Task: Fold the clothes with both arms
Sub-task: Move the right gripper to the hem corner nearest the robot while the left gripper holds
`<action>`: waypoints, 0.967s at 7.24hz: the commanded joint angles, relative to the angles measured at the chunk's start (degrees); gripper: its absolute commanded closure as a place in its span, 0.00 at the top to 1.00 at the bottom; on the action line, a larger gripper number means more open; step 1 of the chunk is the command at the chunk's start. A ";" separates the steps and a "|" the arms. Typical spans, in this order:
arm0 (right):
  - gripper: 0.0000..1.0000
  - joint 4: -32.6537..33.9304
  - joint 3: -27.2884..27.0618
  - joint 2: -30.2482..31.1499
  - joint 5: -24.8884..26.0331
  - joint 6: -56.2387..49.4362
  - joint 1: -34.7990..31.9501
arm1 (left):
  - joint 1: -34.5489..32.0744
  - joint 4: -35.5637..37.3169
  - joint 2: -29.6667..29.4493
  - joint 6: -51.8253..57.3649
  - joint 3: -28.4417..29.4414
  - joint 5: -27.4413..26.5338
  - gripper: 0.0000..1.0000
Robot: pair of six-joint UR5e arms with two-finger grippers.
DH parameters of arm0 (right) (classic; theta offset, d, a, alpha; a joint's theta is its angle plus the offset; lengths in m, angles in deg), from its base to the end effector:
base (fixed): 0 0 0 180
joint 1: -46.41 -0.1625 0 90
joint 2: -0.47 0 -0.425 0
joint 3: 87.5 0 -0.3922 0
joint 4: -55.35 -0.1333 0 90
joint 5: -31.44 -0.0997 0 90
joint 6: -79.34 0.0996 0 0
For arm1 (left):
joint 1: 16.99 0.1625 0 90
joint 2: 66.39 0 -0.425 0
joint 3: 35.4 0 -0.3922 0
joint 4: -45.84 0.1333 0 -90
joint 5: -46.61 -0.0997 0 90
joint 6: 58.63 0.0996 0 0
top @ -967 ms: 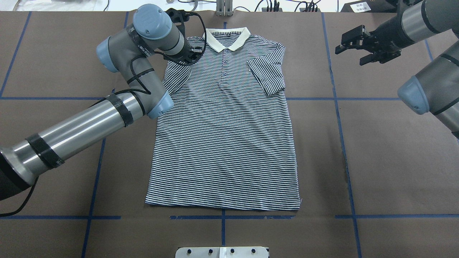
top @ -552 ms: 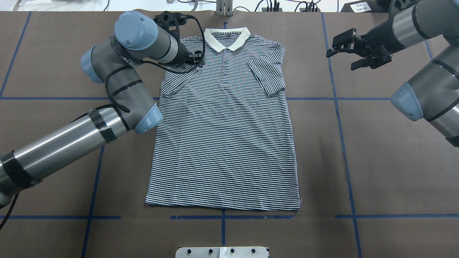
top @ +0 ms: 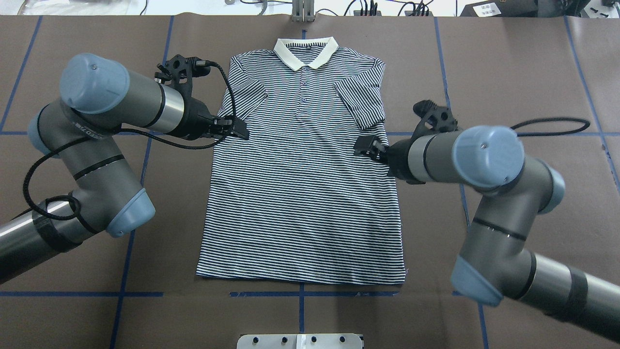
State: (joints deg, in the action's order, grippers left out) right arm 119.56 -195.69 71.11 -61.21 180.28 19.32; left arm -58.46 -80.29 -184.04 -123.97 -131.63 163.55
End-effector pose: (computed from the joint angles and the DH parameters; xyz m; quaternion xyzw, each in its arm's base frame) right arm -0.4626 -0.3812 0.2800 0.0542 -0.5224 0.2657 0.8084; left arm 0.4214 -0.4901 0.2570 0.1445 0.5716 0.0158 0.8075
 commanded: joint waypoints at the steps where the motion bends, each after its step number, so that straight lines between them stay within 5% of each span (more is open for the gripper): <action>1: 0.99 15.79 -6.91 1.07 13.60 6.96 12.46 | 0.24 -0.61 0.84 0.29 0.68 -0.31 0.69; 3: 0.92 28.54 -10.35 0.91 13.38 10.94 15.74 | 0.25 -0.70 0.67 0.21 1.13 -0.57 0.69; 7: 0.81 30.28 -8.54 3.10 13.20 15.43 18.65 | 0.25 -0.70 0.67 0.12 1.31 -1.10 0.69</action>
State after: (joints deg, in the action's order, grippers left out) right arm 149.64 -204.84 73.70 -48.00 195.30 37.37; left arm -58.21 -80.99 -183.37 -123.81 -130.35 162.47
